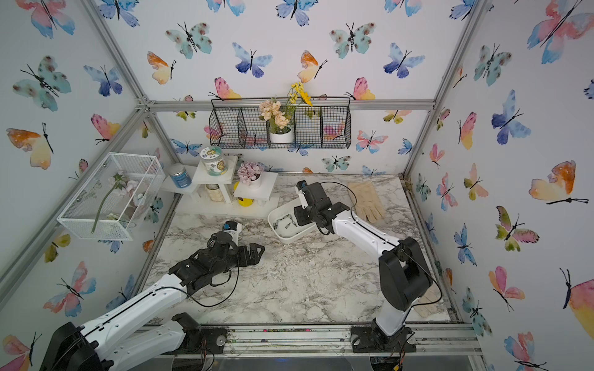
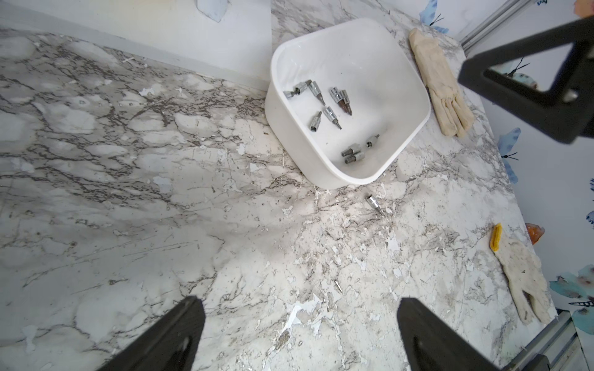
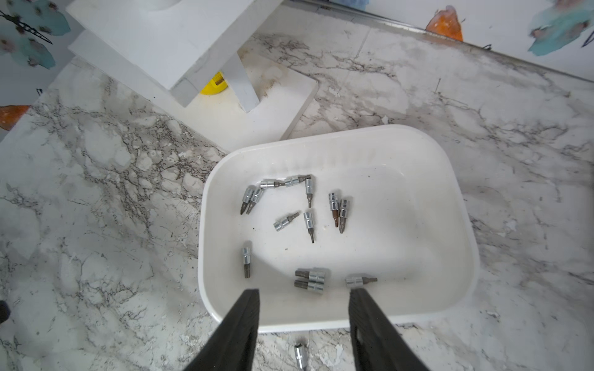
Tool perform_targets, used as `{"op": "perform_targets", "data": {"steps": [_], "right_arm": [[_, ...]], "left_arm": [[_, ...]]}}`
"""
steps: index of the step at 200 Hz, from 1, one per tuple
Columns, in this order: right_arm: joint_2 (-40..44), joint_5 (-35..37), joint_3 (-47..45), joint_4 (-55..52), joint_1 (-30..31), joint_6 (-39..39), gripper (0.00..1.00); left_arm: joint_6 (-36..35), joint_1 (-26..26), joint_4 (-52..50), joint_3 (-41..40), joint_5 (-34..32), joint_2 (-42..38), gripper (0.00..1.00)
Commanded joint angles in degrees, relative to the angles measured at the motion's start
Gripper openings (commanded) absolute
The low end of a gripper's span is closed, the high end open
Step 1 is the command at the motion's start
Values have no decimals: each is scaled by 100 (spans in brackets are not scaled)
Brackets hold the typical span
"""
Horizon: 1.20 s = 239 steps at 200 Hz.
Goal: Put the bit on the desktop into the storage box
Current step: Pick up the screwdriver bit from the center of the board.
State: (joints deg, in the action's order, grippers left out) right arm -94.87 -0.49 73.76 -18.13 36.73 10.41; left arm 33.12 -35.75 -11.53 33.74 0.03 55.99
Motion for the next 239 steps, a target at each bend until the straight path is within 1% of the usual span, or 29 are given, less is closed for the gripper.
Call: {"op": "perform_targets", "data": {"steps": [1, 27, 44, 65, 92, 115, 132, 173, 182, 222, 239], "right_arm": [[513, -147, -589, -3, 4, -11, 57], [1074, -296, -1156, 0, 7, 13, 67], [1278, -364, -1406, -41, 10, 58, 68], [1322, -516, -1580, -179, 10, 84, 70], [1156, -809, -1792, -217, 10, 102, 69], [920, -917, -1908, -189, 10, 102, 68], [734, -909, -1955, -100, 10, 80, 67], [214, -807, -1950, 91, 18, -3, 62], [94, -769, -1928, 133, 34, -17, 60], [-295, -655, -1836, 371, 89, -52, 55], [-453, -640, -1774, 428, 111, -76, 52]], "left_arm": [[41, -29, -282, 37, -381, -232, 99], [63, -29, -293, -13, -491, -440, 99], [80, -30, -297, -34, -501, -498, 99], [98, -29, -314, -57, -513, -516, 99], [100, -27, -324, -69, -522, -523, 99], [98, -29, -349, -59, -535, -523, 99], [89, -29, -396, -43, -593, -525, 99], [251, -29, -590, -3, -906, -544, 99], [261, -29, -592, -24, -909, -546, 99], [274, -29, -565, -23, -885, -519, 99], [274, -29, -561, -8, -856, -484, 99]]}}
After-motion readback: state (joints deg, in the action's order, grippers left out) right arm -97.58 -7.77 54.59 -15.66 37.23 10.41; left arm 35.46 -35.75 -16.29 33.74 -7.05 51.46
